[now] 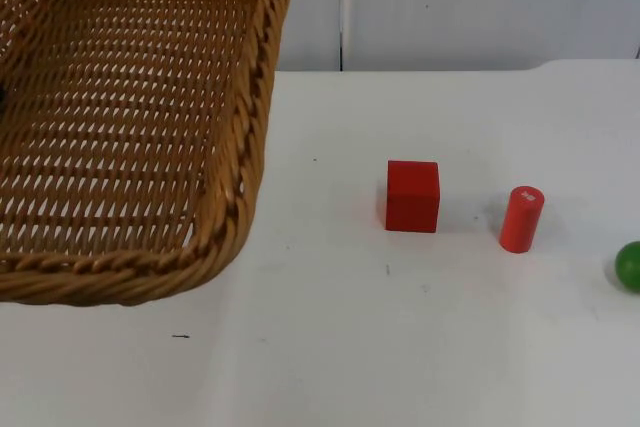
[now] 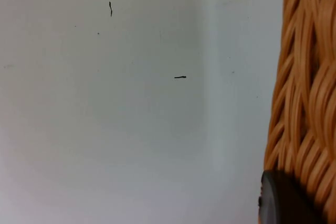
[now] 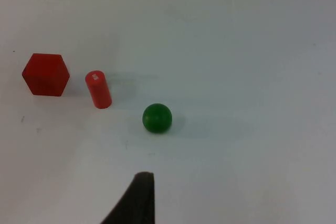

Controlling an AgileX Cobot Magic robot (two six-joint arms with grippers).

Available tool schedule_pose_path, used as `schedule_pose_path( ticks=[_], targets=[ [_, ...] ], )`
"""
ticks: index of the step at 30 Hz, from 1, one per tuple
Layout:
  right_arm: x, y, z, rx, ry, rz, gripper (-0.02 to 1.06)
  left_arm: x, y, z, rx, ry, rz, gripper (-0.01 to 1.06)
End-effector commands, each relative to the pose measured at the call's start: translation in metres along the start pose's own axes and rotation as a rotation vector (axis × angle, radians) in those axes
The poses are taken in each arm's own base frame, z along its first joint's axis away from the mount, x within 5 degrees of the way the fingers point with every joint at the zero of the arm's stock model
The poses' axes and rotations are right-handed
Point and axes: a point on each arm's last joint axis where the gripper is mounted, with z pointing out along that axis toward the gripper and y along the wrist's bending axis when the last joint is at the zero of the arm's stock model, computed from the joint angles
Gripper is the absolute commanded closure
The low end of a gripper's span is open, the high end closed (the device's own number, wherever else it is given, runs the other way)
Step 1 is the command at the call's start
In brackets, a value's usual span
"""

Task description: Pick up the basket with the left hand and place the object to the left of the red cylinder into the basket with the right hand.

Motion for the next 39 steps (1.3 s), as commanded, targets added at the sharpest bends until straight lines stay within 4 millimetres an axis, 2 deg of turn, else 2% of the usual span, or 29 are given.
schedule_pose_path(
  ticks=[1,17,22,26,39],
  targets=[
    [-0.001,0.0,0.0,0.002,-0.005,-0.006,-0.01,0.001,-0.005,-0.003,0.039,-0.014,-0.012,1.05],
    [-0.005,0.0,0.001,0.002,-0.002,0.001,-0.01,0.001,-0.005,-0.003,0.04,-0.015,-0.013,1.05],
    [-0.024,0.0,0.01,0.002,-0.003,0.001,-0.01,0.001,-0.005,-0.003,0.04,-0.015,-0.013,1.05],
    [-0.039,0.0,0.025,0.002,0.007,0.001,-0.01,0.0,-0.006,-0.003,0.048,-0.017,-0.015,1.05],
    [-0.06,0.0,0.066,-0.003,0.074,-0.026,-0.01,0.0,-0.006,-0.003,0.053,-0.018,-0.017,1.05]
  ],
)
